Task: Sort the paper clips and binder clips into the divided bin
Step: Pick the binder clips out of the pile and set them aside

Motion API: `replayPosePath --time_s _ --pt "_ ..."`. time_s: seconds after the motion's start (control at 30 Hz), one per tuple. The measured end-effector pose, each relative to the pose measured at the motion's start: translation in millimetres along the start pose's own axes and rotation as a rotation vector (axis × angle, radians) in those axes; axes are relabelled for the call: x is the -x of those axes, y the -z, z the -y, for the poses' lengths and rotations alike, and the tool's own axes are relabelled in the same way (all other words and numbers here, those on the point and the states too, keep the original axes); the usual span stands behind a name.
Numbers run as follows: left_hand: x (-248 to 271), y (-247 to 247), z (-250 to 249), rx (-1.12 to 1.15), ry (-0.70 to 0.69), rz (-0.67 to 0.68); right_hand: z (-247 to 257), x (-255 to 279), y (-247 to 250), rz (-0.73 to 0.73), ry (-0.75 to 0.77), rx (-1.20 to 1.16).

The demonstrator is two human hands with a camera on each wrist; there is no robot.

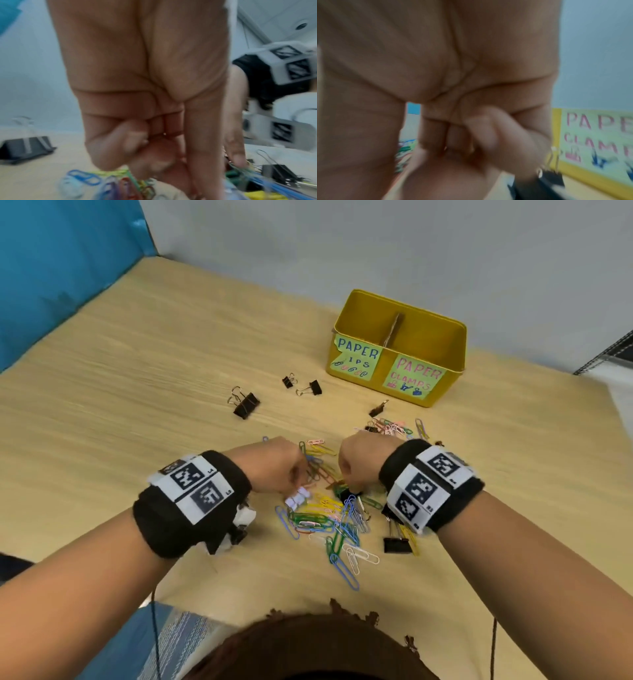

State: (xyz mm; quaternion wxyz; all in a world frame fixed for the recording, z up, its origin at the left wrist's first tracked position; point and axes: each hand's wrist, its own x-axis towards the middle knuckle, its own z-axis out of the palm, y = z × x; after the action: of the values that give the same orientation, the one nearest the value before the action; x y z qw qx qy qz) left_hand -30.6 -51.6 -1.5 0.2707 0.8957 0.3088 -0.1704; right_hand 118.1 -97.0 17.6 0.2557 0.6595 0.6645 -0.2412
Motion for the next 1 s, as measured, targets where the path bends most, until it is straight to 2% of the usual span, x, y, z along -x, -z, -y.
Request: replayPosePath --time_s 0.13,0.27,0.33,0.47,0.63,0.7,0.77,0.87,0.93,1.0 --pt "15.7 3.2 18.7 -0.034 0.075 -0.061 -1.5 2.2 -8.6 -0.218 -0.051 -0.086" --pt "22.1 -1.6 13.0 0.020 0.021 -0.073 0.0 2.6 -12.9 -0.123 -0.042 -0.122" --pt "22.6 -7.5 7.4 0.013 0.000 -0.029 3.5 -2.0 -16.5 -0.189 -0.071 -0.130" --pt "29.3 -14.2 16.1 0.014 0.059 -0.012 -3.1 -4.8 -18.5 -0.346 -0.186 -0.163" --pt "39.6 -16.5 26.7 0.082 0.138 0.083 -4.9 -4.1 -19.6 -0.278 -0.104 -0.314" --pt "39.4 -14.3 24.8 0.112 0.157 0.126 -2.7 -6.3 -18.0 -0.298 -0.105 -0.356" --pt "36.3 -9.2 22.6 0.147 0.167 0.115 -1.9 -7.2 -15.4 -0.322 -0.122 -0.362" --pt "30.4 -3.1 18.3 0.168 0.165 0.091 1.9 -7.2 -16.3 -0.268 -0.121 -0.306" --pt "27.5 -5.8 11.5 0.125 0.138 0.135 10.7 -7.9 -19.0 -0.225 -0.083 -0.279" --pt "24.4 -13.0 3.4 -0.012 0.095 0.172 20.8 -8.9 -20.1 -0.225 -0.033 -0.299"
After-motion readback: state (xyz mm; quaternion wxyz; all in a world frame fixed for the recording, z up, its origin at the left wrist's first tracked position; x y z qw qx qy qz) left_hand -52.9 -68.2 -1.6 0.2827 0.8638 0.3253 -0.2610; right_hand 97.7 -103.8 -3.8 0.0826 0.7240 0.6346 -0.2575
